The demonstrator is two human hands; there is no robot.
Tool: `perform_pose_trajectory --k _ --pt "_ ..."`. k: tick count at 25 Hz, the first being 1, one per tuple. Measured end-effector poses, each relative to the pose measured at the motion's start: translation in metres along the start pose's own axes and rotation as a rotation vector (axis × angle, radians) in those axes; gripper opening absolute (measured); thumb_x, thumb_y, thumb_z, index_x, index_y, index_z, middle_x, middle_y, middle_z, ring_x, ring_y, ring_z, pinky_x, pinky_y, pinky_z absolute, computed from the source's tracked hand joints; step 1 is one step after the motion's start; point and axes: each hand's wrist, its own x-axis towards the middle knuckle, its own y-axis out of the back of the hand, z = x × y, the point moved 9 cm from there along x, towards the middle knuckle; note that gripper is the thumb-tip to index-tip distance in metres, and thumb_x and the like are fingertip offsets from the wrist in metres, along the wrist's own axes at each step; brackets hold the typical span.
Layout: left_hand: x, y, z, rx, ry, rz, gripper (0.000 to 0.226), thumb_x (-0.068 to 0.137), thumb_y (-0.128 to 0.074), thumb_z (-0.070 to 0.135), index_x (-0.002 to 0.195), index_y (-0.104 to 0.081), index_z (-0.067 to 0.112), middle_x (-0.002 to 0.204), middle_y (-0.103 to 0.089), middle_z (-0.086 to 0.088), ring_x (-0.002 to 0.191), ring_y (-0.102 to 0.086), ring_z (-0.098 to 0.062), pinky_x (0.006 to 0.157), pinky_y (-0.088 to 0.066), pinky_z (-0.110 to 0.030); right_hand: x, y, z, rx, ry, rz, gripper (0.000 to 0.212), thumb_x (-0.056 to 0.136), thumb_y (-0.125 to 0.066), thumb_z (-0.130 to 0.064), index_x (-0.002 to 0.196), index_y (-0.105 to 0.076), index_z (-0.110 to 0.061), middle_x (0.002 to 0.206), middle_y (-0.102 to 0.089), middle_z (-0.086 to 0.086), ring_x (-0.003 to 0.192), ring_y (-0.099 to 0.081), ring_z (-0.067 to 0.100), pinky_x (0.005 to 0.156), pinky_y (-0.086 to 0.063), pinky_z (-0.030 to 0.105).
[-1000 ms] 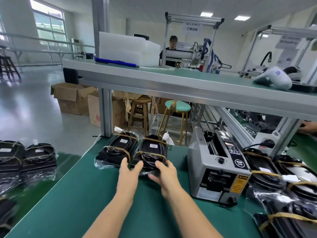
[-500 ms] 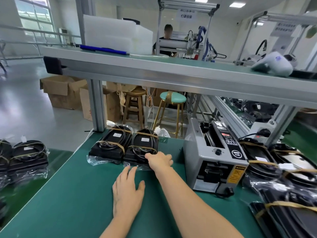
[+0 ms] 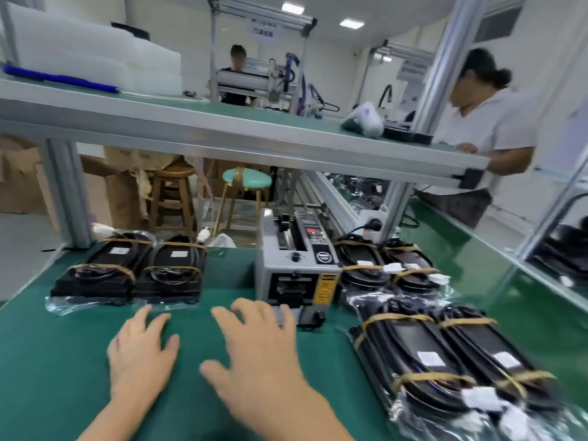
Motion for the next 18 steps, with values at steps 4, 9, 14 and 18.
perform_pose_trajectory --k 4,9,14,18 --pt "-0.058 -0.007 0.074 -0.318 -0.225 -0.02 0.036 0.079 -0.073 0.01 0.115 -0.066 0.013 0.129 -0.056 -0.008 0.119 -0.049 -0.031 0.097 -0.033 -0.037 -0.078 0.087 0.08 -0.27 -0.137 0.171 0.063 0.085 -0.048 -0.061 0.141 -0.029 -0.041 0.147 -0.022 -0.015 0.14 -0.012 0.008 0.112 0.011 0.045" --pt "-0.127 -0.054 0.194 -1.012 -0.062 -0.599 0.023 0.088 -0.066 0.025 0.109 -0.06 0.03 0.11 -0.061 0.009 0.098 -0.058 -0.007 0.08 -0.045 -0.016 -0.116 0.097 0.169 -0.44 -0.358 -0.022 0.102 0.067 -0.056 -0.077 0.149 -0.011 -0.037 0.157 -0.009 -0.01 0.146 -0.004 0.015 0.117 -0.001 0.05" --pt "-0.158 -0.093 0.26 -1.113 0.234 -1.052 0.045 0.079 -0.069 0.049 0.112 -0.059 0.019 0.106 -0.066 0.001 0.099 -0.062 -0.02 0.086 -0.051 -0.039 -0.127 0.064 0.203 -0.469 -0.42 0.014 0.1 0.071 -0.059 -0.069 0.15 -0.014 -0.026 0.156 -0.019 -0.008 0.143 -0.019 0.015 0.115 -0.017 0.044" --pt "-0.164 -0.104 0.28 -1.137 0.378 -1.076 0.042 0.067 -0.083 0.033 0.099 -0.066 0.013 0.08 -0.072 -0.006 0.071 -0.068 -0.021 0.065 -0.056 -0.032 -0.124 0.059 0.203 -0.498 -0.345 0.029 0.088 0.077 -0.059 -0.063 0.147 -0.022 -0.026 0.149 -0.029 -0.009 0.136 -0.032 0.015 0.111 -0.021 0.039"
